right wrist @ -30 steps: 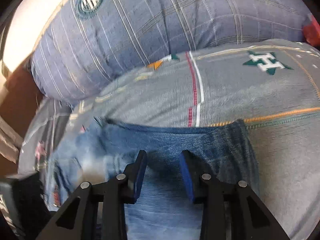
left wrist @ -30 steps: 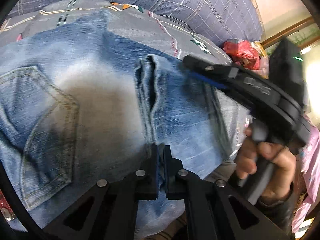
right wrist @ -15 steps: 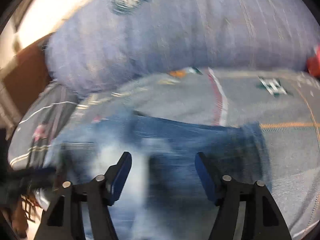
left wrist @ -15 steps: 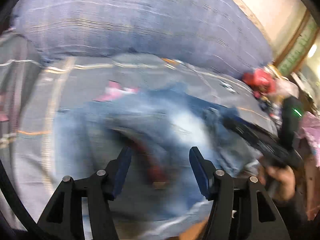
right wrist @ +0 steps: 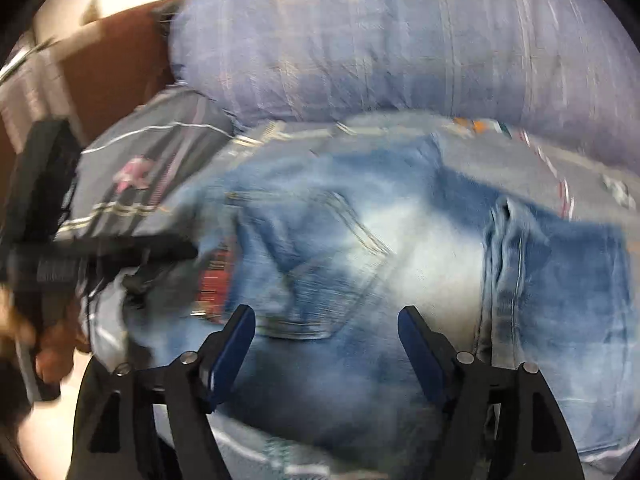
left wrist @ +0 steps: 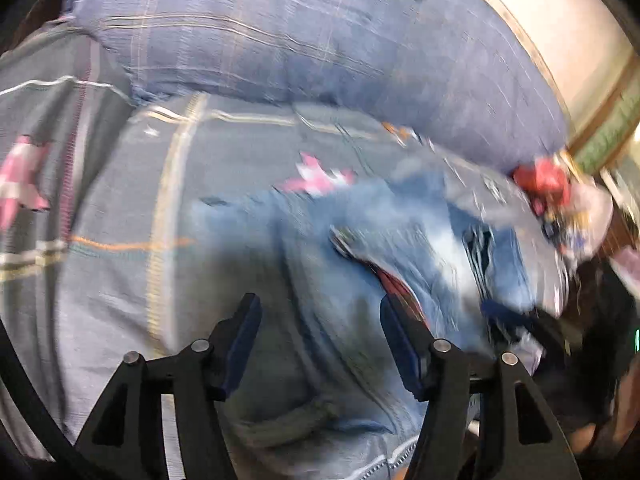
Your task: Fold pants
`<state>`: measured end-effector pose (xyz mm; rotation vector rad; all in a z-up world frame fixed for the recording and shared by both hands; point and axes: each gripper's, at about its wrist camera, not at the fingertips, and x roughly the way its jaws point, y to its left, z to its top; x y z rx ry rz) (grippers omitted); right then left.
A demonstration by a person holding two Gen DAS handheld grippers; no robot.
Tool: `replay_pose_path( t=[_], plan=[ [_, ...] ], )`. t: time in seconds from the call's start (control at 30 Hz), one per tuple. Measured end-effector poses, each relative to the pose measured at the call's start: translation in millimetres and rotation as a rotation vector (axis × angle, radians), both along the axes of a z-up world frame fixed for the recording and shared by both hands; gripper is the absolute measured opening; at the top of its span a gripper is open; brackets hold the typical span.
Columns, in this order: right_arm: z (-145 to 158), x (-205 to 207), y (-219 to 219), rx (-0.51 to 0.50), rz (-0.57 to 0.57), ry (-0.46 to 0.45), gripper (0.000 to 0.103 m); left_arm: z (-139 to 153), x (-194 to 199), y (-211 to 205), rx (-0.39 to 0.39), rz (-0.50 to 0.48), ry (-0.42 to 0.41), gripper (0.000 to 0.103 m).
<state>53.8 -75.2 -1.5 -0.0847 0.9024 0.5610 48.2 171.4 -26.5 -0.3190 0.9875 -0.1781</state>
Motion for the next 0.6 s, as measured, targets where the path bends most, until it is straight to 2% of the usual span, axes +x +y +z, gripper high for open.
replay_pose_path(
  t=[0.2,0.3,0.4,0.47,0.53,0.6],
  plan=[
    [21.9,-52.1,61.3,-0.042,0.278,-0.123,0.077,-16.2,14.2,22.4,0.000,0.038,0.099,0.063],
    [17.5,-71.7,91.7,-0.077,0.399,-0.154,0.077,-25.8,16.0,33.4,-0.022,0.045,0.131,0.063],
    [-1.0,-72.0,120.5,-0.160,0.460,-0.158,0.077,-32.9,14.3,40.7,-0.076,0.071,0.146,0.063],
    [-19.7,-63.8,129.6,-0.225,0.452,-0.135,0.077,-34.8,11.7,48.1,-0.101,0.085,0.146,0.063],
    [-33.5,-55.9,136.2,-0.240,0.440,-0.123,0.080,-36.0,10.5,53.3,-0.116,0.097,0.151,0.063],
    [-40.5,-58.8,141.0,-0.268,0.440,-0.172,0.080,-39.1,10.4,55.9,-0.121,0.095,0.158,0.063]
  ],
)
